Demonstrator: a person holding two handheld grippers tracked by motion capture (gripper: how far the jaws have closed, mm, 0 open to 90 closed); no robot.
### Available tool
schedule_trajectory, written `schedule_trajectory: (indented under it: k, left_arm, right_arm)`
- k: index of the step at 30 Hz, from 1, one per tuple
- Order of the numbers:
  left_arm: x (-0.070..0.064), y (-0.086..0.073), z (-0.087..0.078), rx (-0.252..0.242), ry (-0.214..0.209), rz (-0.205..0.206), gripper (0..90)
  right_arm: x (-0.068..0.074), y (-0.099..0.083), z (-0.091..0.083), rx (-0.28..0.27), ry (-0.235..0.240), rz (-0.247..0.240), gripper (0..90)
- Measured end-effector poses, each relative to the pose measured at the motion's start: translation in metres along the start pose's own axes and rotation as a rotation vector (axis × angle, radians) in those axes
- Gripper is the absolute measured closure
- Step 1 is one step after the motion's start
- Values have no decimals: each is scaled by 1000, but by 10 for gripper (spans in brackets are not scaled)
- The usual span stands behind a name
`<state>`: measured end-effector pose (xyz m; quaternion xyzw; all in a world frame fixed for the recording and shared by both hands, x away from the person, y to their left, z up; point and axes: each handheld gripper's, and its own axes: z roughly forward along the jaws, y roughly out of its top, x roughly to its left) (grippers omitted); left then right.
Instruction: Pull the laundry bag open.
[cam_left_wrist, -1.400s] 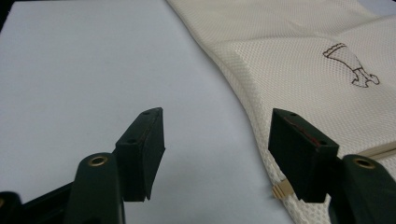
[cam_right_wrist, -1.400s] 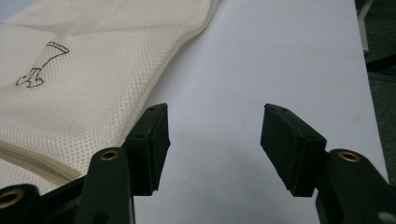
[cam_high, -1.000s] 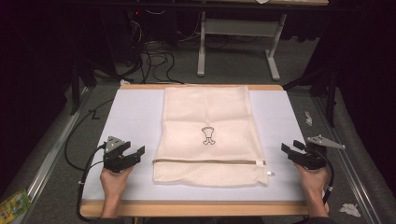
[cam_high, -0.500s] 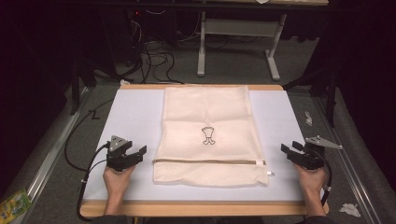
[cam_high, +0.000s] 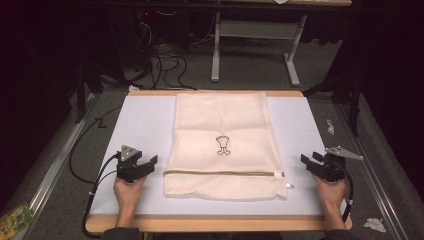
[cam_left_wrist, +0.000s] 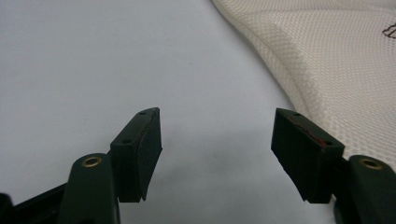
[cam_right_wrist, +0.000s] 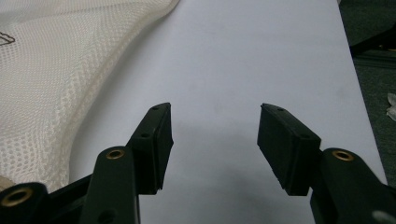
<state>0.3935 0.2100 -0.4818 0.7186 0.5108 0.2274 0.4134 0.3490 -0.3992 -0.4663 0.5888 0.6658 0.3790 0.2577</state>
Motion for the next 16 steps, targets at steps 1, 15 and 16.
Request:
schedule_trajectory:
  k: [1, 15, 16]
  left_arm:
    - [0, 0, 0, 0, 0, 0, 337]
    - [-2, -3, 0, -10, 18, 7, 325]
    - [-2, -3, 0, -10, 18, 7, 324]
  right_arm:
    - [0, 0, 0, -1, -1, -1, 458]
    - [3, -7, 5, 7, -10, -16, 445]
    - [3, -7, 5, 6, -11, -22, 439]
